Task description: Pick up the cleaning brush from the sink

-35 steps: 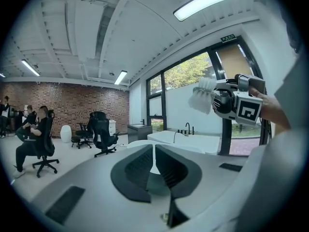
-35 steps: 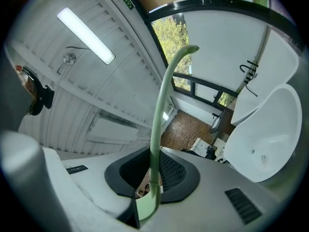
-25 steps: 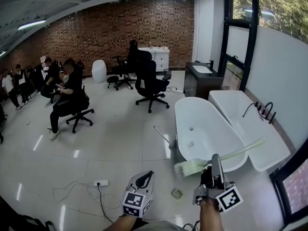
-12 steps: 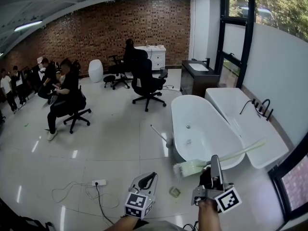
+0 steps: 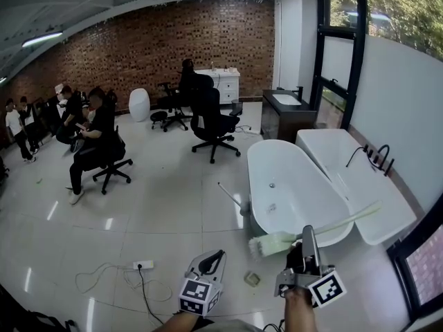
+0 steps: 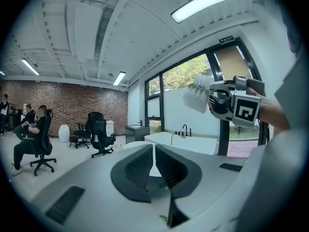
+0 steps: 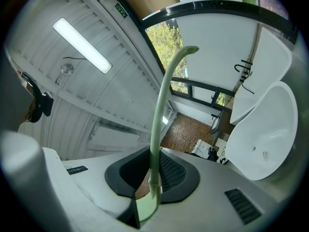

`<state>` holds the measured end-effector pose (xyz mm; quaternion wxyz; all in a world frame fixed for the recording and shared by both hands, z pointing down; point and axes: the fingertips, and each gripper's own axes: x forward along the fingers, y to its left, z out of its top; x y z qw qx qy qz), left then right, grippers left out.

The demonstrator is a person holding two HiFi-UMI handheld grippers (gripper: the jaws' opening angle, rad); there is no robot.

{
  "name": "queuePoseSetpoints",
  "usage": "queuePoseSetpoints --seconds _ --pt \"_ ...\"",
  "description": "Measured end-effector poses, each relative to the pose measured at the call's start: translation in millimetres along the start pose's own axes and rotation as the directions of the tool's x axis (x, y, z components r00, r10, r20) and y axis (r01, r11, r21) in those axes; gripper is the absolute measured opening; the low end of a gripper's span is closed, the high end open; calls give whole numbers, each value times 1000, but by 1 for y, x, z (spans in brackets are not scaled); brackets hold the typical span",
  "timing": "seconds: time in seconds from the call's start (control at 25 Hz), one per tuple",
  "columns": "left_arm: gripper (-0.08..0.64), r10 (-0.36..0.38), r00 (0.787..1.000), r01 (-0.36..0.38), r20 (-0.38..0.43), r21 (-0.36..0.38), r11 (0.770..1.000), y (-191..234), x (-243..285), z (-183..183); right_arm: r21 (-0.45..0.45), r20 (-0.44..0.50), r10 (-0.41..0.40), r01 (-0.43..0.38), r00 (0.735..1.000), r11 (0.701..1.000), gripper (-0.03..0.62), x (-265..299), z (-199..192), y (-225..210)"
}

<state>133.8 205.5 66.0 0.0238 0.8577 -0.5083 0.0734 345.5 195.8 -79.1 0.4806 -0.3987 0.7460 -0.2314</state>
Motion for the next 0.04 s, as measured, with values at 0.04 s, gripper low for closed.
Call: queuePoseSetpoints --seconds 0.04 --pt "11 -1 1000 1 0 0 1000 -1 0 1 0 1 -2 2 1000 1000 28 0 1 0"
